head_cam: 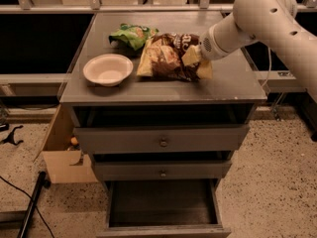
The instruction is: Pick brown chip bag from bottom drawer and place on counter
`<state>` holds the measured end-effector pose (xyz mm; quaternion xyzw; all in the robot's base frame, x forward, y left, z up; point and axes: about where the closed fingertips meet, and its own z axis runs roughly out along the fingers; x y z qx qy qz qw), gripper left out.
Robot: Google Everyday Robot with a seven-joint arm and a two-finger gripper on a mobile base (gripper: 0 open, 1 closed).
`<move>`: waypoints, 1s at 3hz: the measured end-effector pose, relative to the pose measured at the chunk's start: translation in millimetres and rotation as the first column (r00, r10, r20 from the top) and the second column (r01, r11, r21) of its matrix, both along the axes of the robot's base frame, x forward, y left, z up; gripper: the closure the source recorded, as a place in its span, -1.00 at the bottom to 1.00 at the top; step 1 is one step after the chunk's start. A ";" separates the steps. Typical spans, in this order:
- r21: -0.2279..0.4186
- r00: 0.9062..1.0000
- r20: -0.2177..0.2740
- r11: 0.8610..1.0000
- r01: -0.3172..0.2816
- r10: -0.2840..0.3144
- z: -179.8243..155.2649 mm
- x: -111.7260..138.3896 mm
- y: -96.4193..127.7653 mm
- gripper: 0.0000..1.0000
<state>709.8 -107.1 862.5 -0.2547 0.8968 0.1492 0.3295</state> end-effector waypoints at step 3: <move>0.000 1.000 0.000 1.000 0.000 0.000 -0.1 0.0 0.1 -1.00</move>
Offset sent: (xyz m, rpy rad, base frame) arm 0.0000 0.0000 0.0000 0.0000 0.0000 0.0000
